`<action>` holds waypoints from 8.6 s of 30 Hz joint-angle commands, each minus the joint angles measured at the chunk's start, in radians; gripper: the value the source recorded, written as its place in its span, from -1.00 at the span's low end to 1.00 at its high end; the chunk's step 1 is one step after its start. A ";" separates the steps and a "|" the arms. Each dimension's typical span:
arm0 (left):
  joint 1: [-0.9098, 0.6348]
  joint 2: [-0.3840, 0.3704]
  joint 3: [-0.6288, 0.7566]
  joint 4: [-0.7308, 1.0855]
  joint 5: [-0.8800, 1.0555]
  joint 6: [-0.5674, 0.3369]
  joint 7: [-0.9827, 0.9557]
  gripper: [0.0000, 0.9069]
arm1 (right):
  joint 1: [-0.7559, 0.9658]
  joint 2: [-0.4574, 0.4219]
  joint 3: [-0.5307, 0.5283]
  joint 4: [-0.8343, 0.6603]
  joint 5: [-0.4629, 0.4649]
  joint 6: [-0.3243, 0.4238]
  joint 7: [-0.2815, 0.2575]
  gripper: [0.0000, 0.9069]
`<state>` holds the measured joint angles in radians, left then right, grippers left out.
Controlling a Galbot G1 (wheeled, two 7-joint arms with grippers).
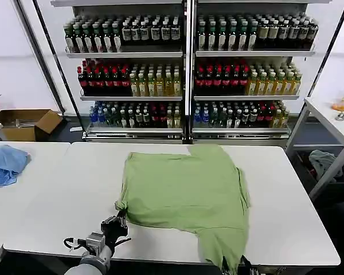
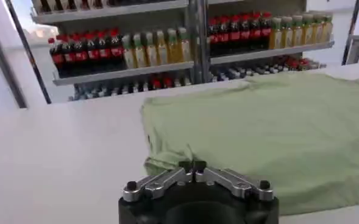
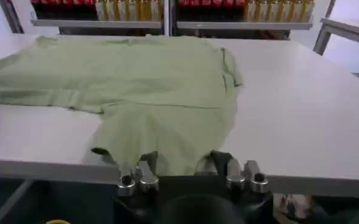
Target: Fold and organize the clothes.
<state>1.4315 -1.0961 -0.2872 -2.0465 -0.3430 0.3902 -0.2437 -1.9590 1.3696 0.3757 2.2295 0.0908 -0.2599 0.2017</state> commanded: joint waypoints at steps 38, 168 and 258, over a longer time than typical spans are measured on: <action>-0.154 0.035 -0.021 0.079 -0.073 -0.017 0.025 -0.96 | 0.448 -0.249 0.187 -0.117 0.278 0.046 -0.031 -1.00; 0.049 0.104 -0.084 -0.108 -0.037 0.107 0.022 1.00 | 0.219 -0.318 0.321 0.101 0.365 -0.121 -0.007 1.00; -0.611 -0.033 0.144 0.476 -0.308 0.089 0.021 -0.93 | 1.276 -0.211 -0.229 -0.770 0.593 -0.223 0.013 -1.00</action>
<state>0.7864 -1.1476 -0.1241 -1.4841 -0.5980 0.4959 -0.2215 -0.5977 1.1918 0.1097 1.2602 0.6875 -0.5196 0.2138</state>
